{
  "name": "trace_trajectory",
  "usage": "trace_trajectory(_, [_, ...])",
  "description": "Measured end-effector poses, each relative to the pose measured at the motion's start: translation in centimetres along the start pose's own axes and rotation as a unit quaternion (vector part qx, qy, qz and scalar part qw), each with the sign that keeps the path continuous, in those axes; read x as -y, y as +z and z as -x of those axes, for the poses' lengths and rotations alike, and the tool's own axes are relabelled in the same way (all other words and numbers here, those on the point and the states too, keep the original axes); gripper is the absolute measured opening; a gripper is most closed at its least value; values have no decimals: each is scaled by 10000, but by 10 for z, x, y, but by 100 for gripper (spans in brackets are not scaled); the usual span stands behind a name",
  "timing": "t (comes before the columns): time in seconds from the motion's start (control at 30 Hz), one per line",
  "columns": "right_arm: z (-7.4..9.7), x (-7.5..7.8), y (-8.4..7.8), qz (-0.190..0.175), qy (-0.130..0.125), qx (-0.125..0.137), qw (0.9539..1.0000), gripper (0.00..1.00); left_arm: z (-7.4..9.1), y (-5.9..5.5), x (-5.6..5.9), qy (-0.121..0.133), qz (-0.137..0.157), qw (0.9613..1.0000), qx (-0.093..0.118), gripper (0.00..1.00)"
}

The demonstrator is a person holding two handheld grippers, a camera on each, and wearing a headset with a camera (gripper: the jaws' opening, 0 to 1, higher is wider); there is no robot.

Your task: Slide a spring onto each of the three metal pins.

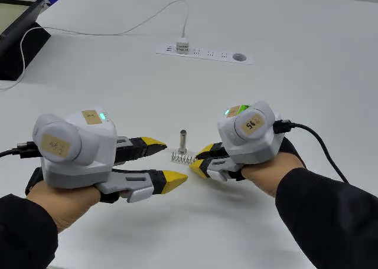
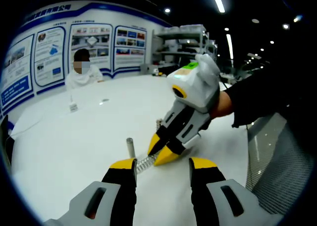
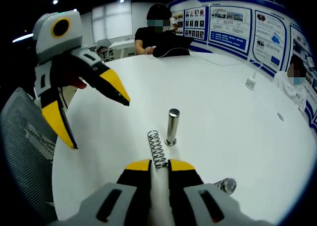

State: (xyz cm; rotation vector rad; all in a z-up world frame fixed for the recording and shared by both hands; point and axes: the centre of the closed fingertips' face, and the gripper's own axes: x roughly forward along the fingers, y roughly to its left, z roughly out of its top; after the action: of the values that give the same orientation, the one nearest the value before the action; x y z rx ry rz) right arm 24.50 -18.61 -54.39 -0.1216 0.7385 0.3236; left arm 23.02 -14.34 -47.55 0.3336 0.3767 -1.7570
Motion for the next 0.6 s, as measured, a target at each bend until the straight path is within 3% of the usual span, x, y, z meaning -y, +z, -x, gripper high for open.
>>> trace_trajectory(0.3, [6,-14,0,124,204,-18,9997,12,0,-3,-1,15,-28,10000,-53,43])
trace_trajectory(0.6, [25,-25,7,443,344,25,9984,11,-1,-10,0,1,-153,9997,-191,40])
